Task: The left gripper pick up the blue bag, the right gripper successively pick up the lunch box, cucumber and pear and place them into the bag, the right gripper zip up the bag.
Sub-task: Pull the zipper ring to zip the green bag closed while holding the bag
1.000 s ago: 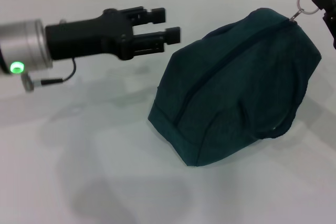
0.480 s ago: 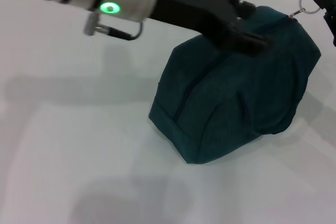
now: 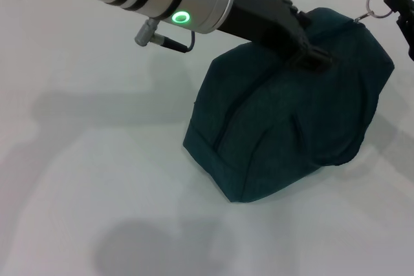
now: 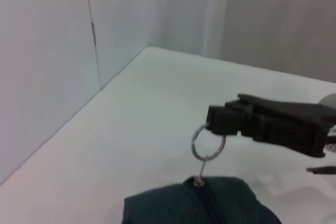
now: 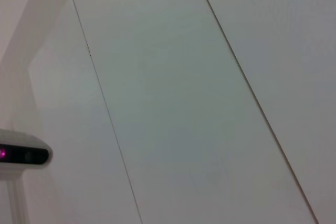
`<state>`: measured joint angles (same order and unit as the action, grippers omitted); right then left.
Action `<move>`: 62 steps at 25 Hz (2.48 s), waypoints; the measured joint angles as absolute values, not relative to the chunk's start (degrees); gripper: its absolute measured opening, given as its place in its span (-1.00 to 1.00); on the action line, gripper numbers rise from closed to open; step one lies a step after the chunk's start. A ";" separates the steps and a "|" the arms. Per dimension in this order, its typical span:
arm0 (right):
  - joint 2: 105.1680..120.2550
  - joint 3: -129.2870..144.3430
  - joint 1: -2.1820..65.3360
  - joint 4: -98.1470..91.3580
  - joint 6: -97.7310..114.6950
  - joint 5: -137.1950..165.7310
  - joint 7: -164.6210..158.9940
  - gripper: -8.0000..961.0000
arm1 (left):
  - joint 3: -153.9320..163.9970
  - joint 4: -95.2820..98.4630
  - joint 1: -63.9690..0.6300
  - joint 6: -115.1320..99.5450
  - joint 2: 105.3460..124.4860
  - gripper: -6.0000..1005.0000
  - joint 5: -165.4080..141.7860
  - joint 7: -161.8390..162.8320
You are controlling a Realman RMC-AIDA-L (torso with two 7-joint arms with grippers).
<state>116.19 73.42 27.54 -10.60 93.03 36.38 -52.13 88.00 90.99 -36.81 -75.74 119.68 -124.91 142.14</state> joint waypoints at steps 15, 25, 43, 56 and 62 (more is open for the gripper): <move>116.19 73.47 28.03 -10.44 92.62 36.81 -52.26 -0.97 | 87.07 87.50 -34.95 -74.51 119.50 0.11 -120.36 139.33; 116.19 73.48 28.04 -10.46 92.55 36.82 -52.82 -0.97 | 86.98 86.99 -35.19 -74.62 119.50 -0.48 -120.54 137.67; 115.93 72.94 26.12 -8.44 82.54 33.87 -52.90 -0.97 | 81.96 86.87 -32.81 -76.75 119.49 -0.87 -108.78 128.52; 115.99 73.48 26.71 -8.38 75.25 34.46 -52.58 -0.98 | 80.25 82.80 -31.83 -76.37 119.71 -0.87 -104.95 124.17; 115.97 73.45 26.66 -8.23 72.84 34.21 -52.41 -0.98 | 79.19 82.71 -31.01 -76.46 119.57 -0.87 -102.57 123.18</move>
